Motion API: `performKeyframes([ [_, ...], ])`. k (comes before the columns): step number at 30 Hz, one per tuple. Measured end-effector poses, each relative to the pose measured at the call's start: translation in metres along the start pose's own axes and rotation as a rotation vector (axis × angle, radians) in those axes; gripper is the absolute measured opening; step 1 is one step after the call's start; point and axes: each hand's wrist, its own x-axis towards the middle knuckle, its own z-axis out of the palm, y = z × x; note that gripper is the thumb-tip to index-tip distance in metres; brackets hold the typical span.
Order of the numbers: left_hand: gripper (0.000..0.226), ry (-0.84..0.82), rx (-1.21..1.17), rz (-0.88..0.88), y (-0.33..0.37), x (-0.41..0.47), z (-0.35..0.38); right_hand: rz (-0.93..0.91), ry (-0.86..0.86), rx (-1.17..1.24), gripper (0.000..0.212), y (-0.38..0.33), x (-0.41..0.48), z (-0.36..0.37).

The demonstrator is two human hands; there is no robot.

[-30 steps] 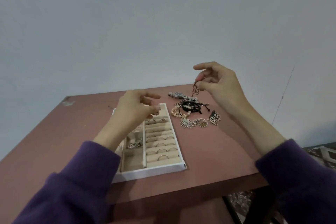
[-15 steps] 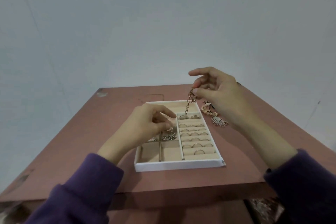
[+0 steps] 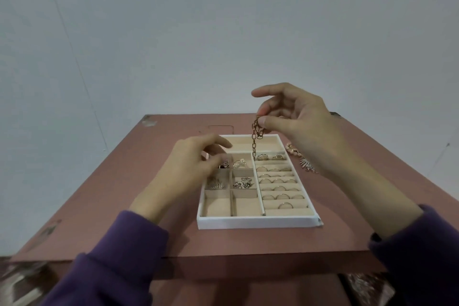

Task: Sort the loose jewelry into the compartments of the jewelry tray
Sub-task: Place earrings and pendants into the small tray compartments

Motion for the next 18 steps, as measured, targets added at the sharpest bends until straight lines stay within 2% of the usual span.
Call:
performKeyframes([
  [3,0.016,0.233,-0.056,-0.088,-0.014,-0.008,-0.004,-0.016,-0.049,-0.002,0.038,-0.007,-0.003,0.009],
  [7,0.020,0.352,-0.045,-0.121,-0.031,-0.012,-0.005,-0.015,-0.151,-0.011,0.040,-0.014,-0.011,0.021],
  [10,0.022,0.385,-0.045,-0.128,-0.036,-0.010,-0.006,0.003,-0.254,-0.062,0.042,-0.014,-0.017,0.031],
  [18,0.024,0.329,0.041,-0.013,-0.038,-0.014,-0.001,0.102,-0.444,-0.076,0.042,0.011,-0.029,0.052],
])
